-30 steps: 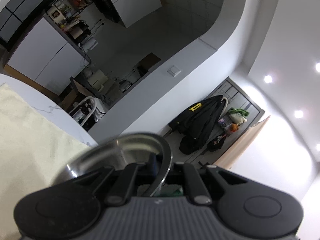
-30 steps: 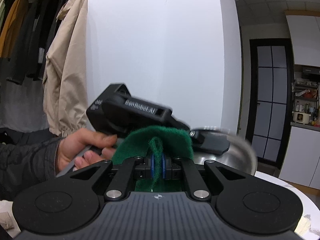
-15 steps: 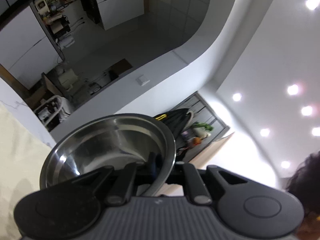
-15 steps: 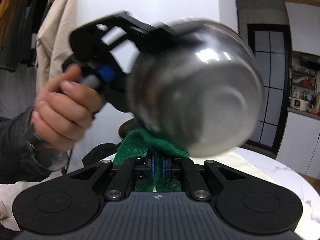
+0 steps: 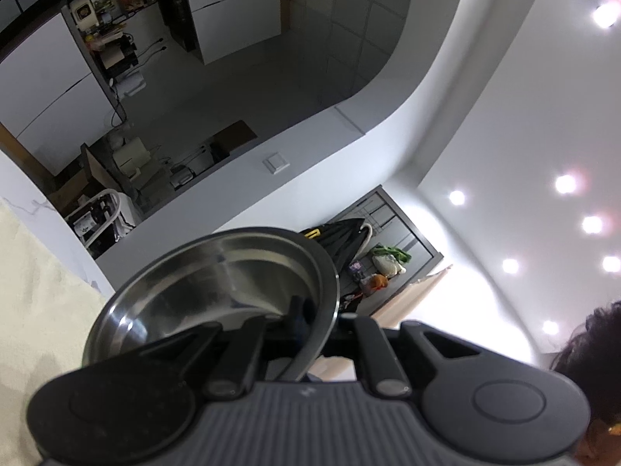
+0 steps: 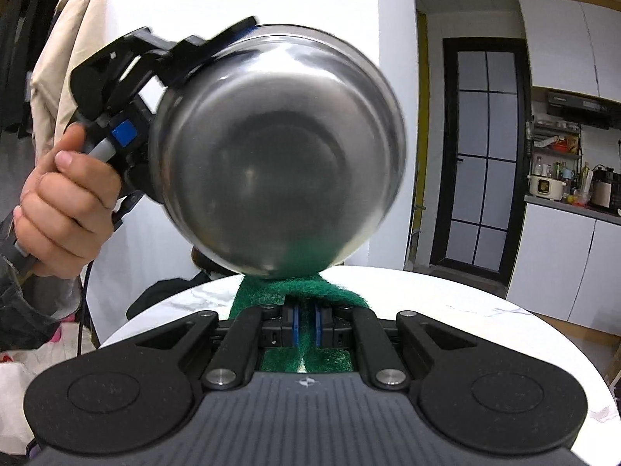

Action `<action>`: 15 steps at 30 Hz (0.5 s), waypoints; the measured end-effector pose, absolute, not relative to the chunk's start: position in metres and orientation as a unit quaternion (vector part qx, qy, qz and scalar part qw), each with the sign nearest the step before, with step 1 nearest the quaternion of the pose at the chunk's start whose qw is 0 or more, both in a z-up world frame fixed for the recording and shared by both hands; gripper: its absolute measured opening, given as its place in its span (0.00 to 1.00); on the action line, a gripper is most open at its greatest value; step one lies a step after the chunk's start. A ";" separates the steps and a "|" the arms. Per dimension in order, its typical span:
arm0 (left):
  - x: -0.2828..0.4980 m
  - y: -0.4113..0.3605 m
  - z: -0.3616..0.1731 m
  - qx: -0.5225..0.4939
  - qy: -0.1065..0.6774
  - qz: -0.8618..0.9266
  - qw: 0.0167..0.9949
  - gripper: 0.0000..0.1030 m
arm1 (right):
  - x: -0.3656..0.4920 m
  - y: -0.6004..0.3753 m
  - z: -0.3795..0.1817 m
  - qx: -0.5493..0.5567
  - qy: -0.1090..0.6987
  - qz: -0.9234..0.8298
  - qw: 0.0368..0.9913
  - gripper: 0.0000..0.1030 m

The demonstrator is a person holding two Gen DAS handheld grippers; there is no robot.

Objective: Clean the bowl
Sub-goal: 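Press the bowl bottom onto the pad again with the left gripper while the right gripper holds the pad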

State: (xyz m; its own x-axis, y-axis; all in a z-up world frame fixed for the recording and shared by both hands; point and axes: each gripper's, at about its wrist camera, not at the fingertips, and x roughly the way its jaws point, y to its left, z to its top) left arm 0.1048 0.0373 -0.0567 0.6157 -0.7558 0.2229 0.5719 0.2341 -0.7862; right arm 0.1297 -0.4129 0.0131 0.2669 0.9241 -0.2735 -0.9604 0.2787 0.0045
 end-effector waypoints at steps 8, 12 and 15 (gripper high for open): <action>0.118 0.036 -0.061 -0.446 0.124 -0.400 0.791 0.07 | 0.096 -0.412 0.034 -0.096 0.063 0.653 0.749 0.08; 0.118 0.043 -0.063 -0.450 0.120 -0.388 0.795 0.08 | 0.098 -0.419 0.047 -0.084 0.047 0.664 0.742 0.07; 0.116 0.049 -0.065 -0.451 0.122 -0.381 0.798 0.08 | 0.095 -0.419 0.058 -0.096 0.029 0.663 0.742 0.07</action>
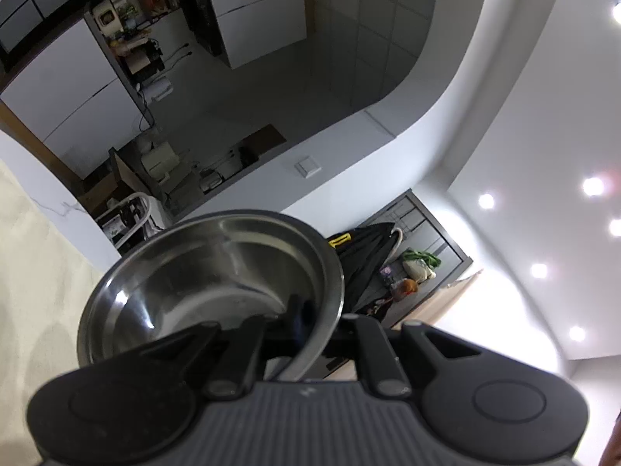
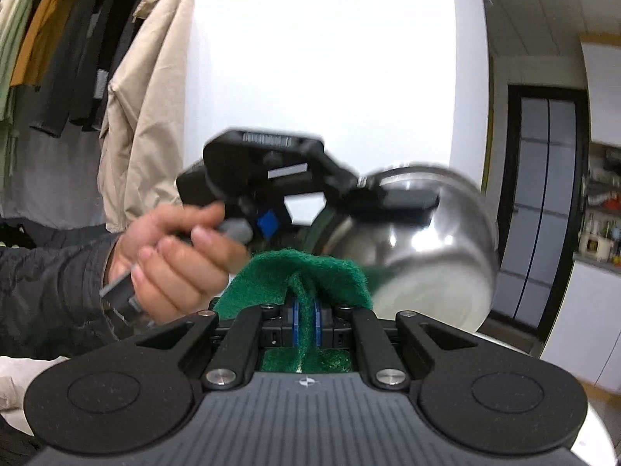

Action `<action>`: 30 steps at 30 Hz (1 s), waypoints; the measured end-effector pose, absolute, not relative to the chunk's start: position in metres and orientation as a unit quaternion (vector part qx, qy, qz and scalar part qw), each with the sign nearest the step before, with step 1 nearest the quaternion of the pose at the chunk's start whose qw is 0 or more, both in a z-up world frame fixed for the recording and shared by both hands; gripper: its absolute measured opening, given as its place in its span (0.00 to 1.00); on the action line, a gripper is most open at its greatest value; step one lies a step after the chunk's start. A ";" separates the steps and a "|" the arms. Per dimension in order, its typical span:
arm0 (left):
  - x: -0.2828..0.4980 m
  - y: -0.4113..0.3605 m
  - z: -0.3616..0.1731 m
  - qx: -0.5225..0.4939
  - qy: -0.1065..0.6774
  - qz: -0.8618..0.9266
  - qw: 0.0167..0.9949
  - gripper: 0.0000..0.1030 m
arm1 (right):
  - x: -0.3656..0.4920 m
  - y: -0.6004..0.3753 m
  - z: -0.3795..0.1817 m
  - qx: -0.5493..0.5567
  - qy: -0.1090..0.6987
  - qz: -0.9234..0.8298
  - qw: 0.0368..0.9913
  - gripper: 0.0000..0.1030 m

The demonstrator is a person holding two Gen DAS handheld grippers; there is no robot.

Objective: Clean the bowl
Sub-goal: 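Press the bowl bottom onto the pad again with the left gripper while the right gripper holds the pad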

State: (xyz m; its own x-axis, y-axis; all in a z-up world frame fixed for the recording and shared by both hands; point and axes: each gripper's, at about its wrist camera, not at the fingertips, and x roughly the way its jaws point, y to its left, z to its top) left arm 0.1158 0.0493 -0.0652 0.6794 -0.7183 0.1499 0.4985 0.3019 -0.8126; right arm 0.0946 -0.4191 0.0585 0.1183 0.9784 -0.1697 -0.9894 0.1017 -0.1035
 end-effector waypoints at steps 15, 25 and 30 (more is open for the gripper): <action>0.113 0.054 -0.065 -0.436 0.142 -0.364 0.811 0.06 | 0.130 -0.447 0.062 -0.079 0.033 0.575 0.814 0.08; 0.115 0.049 -0.060 -0.428 0.136 -0.373 0.812 0.05 | 0.152 -0.438 0.040 -0.112 0.081 0.554 0.821 0.08; 0.117 0.050 -0.064 -0.435 0.137 -0.370 0.810 0.06 | 0.148 -0.426 0.032 -0.127 0.095 0.567 0.808 0.08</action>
State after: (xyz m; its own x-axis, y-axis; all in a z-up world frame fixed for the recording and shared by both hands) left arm 0.1174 0.0500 -0.0638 0.6890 -0.7179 0.0991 0.4793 0.3489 -0.8053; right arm 0.1475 -0.4259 0.0324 0.3391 0.8922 -0.2982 -0.9407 0.3251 -0.0969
